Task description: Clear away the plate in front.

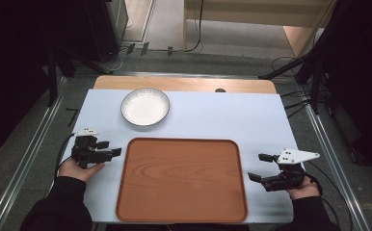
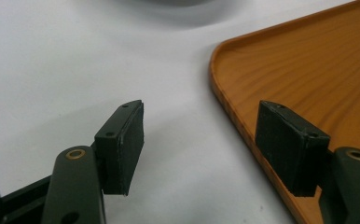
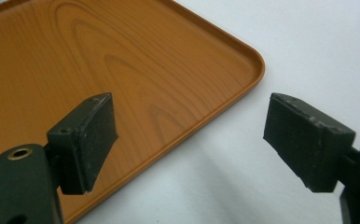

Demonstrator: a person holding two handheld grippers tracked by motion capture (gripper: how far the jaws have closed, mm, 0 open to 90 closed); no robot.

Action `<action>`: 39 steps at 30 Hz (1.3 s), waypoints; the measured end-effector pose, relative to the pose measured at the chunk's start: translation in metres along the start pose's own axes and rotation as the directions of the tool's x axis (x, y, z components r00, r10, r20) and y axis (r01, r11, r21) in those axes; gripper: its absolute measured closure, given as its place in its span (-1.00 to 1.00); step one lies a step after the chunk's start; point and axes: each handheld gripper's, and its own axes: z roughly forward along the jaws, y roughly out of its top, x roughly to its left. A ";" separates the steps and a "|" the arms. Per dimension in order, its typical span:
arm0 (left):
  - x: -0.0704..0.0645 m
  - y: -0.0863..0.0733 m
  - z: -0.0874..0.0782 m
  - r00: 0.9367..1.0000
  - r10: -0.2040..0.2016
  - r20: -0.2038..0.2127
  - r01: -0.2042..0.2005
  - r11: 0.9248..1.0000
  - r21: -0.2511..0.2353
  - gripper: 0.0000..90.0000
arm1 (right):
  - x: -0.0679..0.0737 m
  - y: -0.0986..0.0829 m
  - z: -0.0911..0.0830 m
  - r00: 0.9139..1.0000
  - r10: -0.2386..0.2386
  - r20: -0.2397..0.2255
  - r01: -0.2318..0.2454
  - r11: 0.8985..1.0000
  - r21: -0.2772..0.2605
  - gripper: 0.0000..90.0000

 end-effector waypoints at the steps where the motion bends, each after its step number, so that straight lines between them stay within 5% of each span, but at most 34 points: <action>1: 0.001 0.001 0.001 1.000 -0.008 -0.002 0.008 1.000 -0.008 -0.26 | 0.000 0.000 0.000 1.000 0.000 0.000 0.000 1.000 0.000 -0.60; 6: 0.005 0.006 0.003 0.999 -0.019 -0.025 0.019 1.000 -0.019 -0.27 | 0.001 0.000 0.000 1.000 -0.002 -0.001 0.002 1.000 -0.004 -0.60; 9: 0.005 0.011 0.004 0.998 0.007 -0.059 -0.009 1.000 -0.027 -0.27 | 0.000 0.000 0.000 1.000 -0.004 -0.003 0.004 1.000 -0.003 -0.60; 39: 0.009 0.060 0.024 0.997 0.012 -0.081 -0.012 1.000 0.006 -0.27 | 0.000 0.001 0.001 1.000 -0.004 0.000 0.004 1.000 -0.004 -0.60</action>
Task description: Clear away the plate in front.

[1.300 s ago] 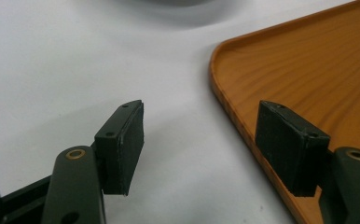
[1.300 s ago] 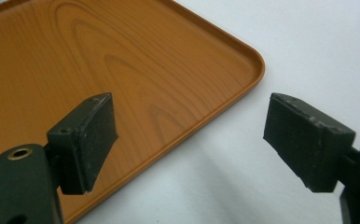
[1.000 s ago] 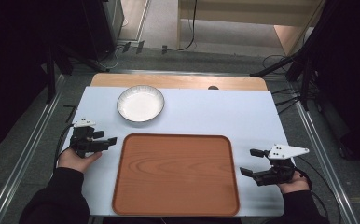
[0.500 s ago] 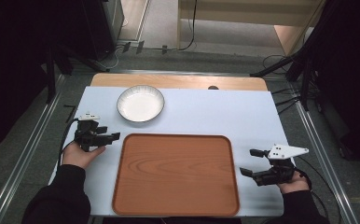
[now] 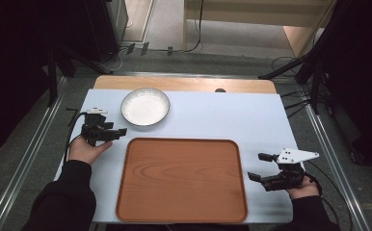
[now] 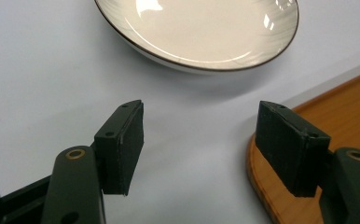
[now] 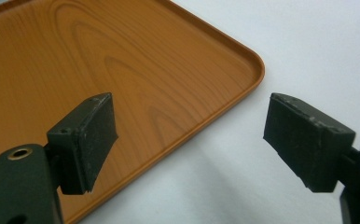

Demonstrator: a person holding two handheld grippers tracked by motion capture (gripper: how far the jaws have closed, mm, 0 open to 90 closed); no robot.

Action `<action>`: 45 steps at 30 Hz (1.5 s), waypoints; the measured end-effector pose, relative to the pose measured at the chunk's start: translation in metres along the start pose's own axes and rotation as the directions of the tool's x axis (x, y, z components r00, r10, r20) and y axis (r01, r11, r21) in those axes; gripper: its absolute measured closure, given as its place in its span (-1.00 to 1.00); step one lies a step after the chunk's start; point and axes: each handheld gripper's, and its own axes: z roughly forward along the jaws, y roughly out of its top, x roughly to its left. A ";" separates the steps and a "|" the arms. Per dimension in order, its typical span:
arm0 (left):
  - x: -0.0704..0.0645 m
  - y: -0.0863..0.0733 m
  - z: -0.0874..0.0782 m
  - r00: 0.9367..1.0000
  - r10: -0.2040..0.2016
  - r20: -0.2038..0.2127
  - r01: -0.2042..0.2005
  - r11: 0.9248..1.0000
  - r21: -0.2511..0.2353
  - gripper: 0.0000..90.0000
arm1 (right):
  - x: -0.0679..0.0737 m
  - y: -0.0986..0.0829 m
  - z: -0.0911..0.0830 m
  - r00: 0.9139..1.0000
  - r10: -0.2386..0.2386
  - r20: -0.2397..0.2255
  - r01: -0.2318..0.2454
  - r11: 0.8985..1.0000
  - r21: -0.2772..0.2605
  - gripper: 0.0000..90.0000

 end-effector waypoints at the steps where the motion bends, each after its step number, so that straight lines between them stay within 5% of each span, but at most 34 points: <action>1: 0.001 0.004 0.000 1.000 -0.010 0.003 0.011 1.000 -0.011 -0.27 | 0.000 -0.001 0.000 1.000 0.000 0.000 0.000 1.000 0.002 -0.60; 28: 0.021 0.059 0.010 0.998 -0.048 -0.038 0.046 0.998 -0.033 -0.33 | -0.001 0.001 0.000 1.000 0.012 -0.005 -0.012 0.999 -0.036 -0.63; 34: 0.030 0.063 0.022 0.991 -0.128 -0.032 0.126 0.990 -0.062 -0.32 | -0.001 0.001 0.000 0.999 0.033 -0.004 -0.033 0.997 -0.064 -0.66; 42: 0.030 0.065 0.044 0.987 -0.150 -0.054 0.147 0.987 -0.060 -0.34 | 0.001 0.000 -0.001 0.999 0.039 0.005 -0.039 0.997 -0.070 -0.66; 45: 0.030 0.063 0.051 0.983 -0.159 -0.096 0.152 0.986 -0.076 -0.06 | 0.001 -0.001 -0.003 0.999 0.046 0.008 -0.046 0.996 -0.072 -0.65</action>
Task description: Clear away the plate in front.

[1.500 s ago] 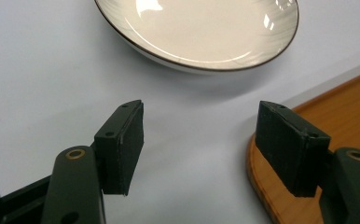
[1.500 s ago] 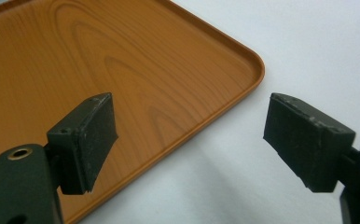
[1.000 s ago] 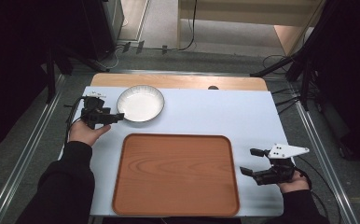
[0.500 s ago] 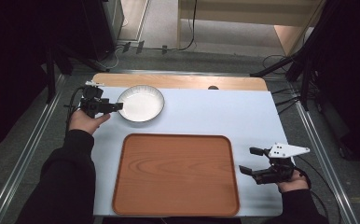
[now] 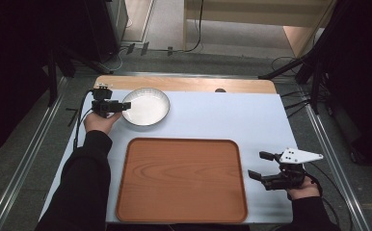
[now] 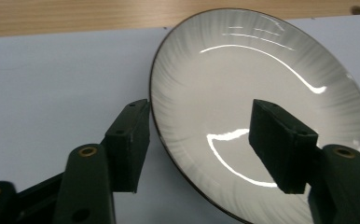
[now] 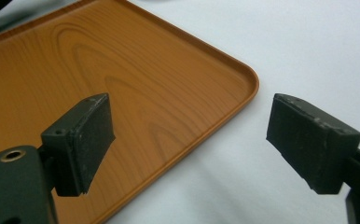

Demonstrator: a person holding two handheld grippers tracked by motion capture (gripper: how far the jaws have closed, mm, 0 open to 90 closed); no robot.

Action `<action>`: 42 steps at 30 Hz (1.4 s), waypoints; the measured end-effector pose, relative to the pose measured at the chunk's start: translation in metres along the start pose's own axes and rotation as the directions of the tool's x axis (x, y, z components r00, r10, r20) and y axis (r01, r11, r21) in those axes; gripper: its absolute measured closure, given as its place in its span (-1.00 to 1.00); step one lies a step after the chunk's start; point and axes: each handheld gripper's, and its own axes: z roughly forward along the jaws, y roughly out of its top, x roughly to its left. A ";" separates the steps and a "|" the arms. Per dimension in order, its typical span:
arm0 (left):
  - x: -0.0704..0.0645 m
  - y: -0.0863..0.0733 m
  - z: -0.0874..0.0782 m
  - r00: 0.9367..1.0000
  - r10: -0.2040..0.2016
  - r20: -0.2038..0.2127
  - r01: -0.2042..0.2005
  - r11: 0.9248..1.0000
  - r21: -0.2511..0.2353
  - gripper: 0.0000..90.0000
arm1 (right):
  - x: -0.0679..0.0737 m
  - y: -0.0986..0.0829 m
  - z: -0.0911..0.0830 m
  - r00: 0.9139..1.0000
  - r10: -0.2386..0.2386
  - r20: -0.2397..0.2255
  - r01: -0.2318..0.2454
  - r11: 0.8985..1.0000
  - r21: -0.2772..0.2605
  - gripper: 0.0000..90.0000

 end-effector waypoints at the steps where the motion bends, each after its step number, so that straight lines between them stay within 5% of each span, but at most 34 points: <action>1: 0.000 -0.002 0.001 1.000 -0.004 -0.012 0.003 1.000 -0.016 -0.02 | 0.000 0.000 0.000 1.000 -0.004 0.000 0.004 1.000 0.001 -0.65; 7: 0.006 -0.010 0.014 0.995 -0.087 -0.053 0.085 0.996 -0.040 0.11 | 0.000 -0.002 -0.001 1.000 -0.008 0.002 0.007 1.000 0.006 -0.65; 10: 0.009 -0.012 0.022 0.991 -0.131 -0.006 0.131 0.991 -0.031 0.26 | 0.000 -0.003 -0.003 1.000 -0.011 0.003 0.011 1.000 0.012 -0.64; 14: 0.009 -0.015 0.033 0.984 -0.180 -0.004 0.179 0.983 -0.047 0.40 | 0.000 -0.004 -0.002 1.000 -0.021 0.001 0.021 1.000 0.019 -0.63; 16: 0.010 -0.019 0.035 0.977 -0.212 0.000 0.211 0.974 -0.078 0.46 | 0.000 -0.004 -0.003 1.000 -0.027 0.003 0.027 0.999 0.020 -0.63; 18: 0.014 -0.025 0.039 0.962 -0.271 0.037 0.274 0.955 -0.115 0.55 | 0.001 -0.005 -0.004 1.000 -0.023 0.002 0.023 0.999 0.022 -0.63; 19: 0.016 -0.026 0.041 0.959 -0.282 0.033 0.284 0.953 -0.107 0.57 | 0.001 -0.005 -0.004 1.000 -0.023 0.002 0.022 1.000 0.021 -0.63; 28: 0.020 -0.029 0.048 0.938 -0.336 0.082 0.346 0.922 -0.174 0.76 | -0.001 -0.008 -0.003 1.000 -0.022 -0.006 0.022 0.999 0.037 -0.63; 33: 0.021 -0.028 0.047 0.932 -0.351 0.089 0.361 0.917 -0.172 0.83 | -0.004 -0.008 -0.002 1.000 -0.023 -0.009 0.024 0.999 0.037 -0.63; 36: 0.023 -0.028 0.046 0.924 -0.369 0.105 0.382 0.910 -0.163 0.85 | -0.004 -0.008 -0.002 1.000 -0.025 -0.008 0.025 0.999 0.034 -0.63; 38: 0.024 -0.028 0.045 0.913 -0.390 0.119 0.405 0.901 -0.155 0.86 | -0.003 -0.007 -0.001 1.000 -0.024 -0.010 0.025 0.999 0.036 -0.63; 40: 0.027 -0.029 0.044 0.891 -0.425 0.159 0.447 0.882 -0.147 0.89 | -0.004 -0.007 -0.001 1.000 -0.024 -0.009 0.024 0.999 0.035 -0.63; 42: 0.030 -0.029 0.044 0.878 -0.444 0.178 0.468 0.875 -0.127 0.90 | -0.004 -0.007 -0.001 1.000 -0.021 -0.010 0.021 0.999 0.035 -0.63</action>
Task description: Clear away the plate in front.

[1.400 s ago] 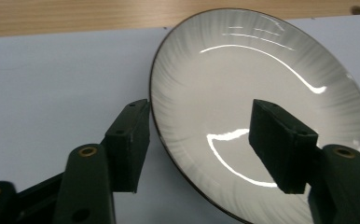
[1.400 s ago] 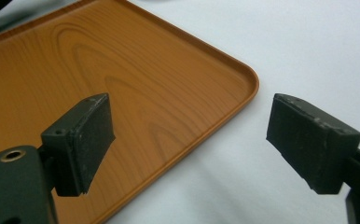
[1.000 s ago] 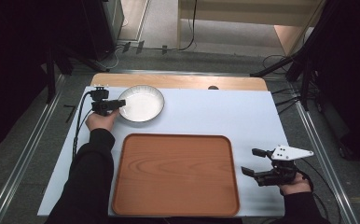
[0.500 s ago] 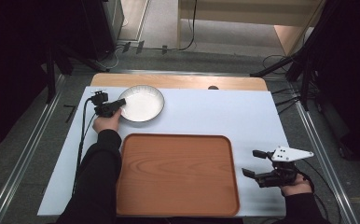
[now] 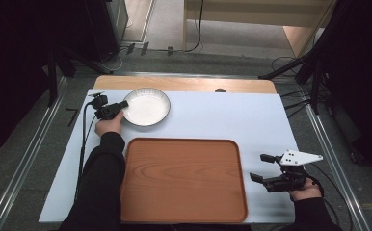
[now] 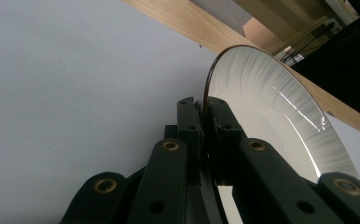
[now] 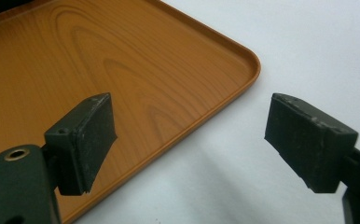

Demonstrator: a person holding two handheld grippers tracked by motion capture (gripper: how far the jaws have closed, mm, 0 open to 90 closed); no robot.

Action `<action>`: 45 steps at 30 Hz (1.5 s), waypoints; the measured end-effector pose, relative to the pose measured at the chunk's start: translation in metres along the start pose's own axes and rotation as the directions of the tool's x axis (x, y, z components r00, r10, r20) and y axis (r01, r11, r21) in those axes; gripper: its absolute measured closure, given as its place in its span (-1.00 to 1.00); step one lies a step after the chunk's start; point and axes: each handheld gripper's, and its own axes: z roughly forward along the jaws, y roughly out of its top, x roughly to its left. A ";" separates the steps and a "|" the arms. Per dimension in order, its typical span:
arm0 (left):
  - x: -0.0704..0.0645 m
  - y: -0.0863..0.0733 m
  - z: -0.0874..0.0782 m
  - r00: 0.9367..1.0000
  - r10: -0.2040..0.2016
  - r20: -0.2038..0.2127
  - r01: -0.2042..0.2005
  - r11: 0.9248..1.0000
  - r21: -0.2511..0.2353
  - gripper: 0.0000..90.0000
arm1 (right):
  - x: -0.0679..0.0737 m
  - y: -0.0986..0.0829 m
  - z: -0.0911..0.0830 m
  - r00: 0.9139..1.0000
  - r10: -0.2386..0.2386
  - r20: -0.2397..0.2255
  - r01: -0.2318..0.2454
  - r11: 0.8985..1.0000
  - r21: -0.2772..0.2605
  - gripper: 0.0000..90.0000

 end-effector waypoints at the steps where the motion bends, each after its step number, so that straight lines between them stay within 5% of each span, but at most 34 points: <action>1: 0.001 0.000 0.000 1.000 -0.008 0.003 0.008 1.000 0.012 0.90 | 0.000 0.000 0.000 1.000 -0.001 -0.003 0.001 1.000 0.002 -0.63; 6: 0.002 0.003 -0.003 0.996 -0.065 0.058 0.065 0.998 0.012 0.88 | 0.000 0.001 0.001 1.000 0.000 -0.007 0.000 1.000 0.002 -0.62; 18: -0.007 0.012 -0.012 0.995 -0.079 0.059 0.078 0.997 0.022 0.86 | -0.001 0.001 0.000 1.000 -0.002 -0.005 0.002 1.000 0.004 -0.62; 29: -0.016 0.020 -0.029 0.981 -0.126 0.146 0.123 0.992 0.025 0.84 | -0.001 0.001 0.000 1.000 0.001 0.001 -0.001 1.000 -0.001 -0.62; 45: -0.030 0.031 -0.068 0.975 -0.097 0.199 0.086 0.994 0.061 0.83 | 0.001 0.001 -0.001 1.000 0.005 0.006 -0.005 1.000 0.001 -0.61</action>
